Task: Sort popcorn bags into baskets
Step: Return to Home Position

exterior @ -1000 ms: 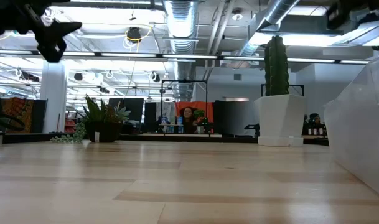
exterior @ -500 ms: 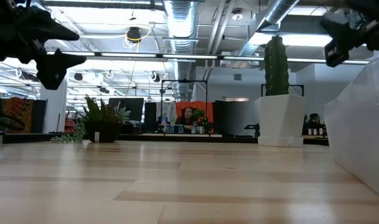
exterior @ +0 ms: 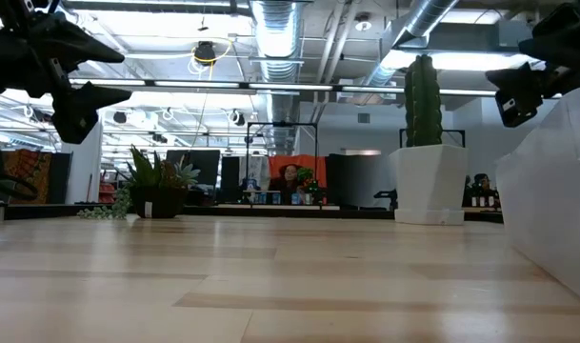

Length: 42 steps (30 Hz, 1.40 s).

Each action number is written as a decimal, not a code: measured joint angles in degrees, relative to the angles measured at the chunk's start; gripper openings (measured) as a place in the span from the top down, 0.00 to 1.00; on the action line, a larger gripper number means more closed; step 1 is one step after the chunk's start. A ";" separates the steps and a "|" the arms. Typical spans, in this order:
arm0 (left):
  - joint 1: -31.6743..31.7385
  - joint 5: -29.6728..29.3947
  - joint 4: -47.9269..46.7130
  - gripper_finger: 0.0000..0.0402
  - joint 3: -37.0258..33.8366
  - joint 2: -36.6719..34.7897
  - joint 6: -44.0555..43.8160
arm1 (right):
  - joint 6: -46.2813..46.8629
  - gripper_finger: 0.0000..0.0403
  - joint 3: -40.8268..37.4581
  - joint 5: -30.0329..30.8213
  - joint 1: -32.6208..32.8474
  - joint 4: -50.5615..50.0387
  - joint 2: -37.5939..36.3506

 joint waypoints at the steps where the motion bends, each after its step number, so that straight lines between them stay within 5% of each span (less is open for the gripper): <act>1: 0.00 0.00 0.00 0.47 0.00 0.01 0.00 | 0.01 0.44 0.00 -0.07 0.00 -0.32 -0.01; 42: 0.00 0.07 0.01 0.47 -0.04 0.00 0.00 | 0.02 0.44 0.00 -0.15 0.00 -1.80 -0.01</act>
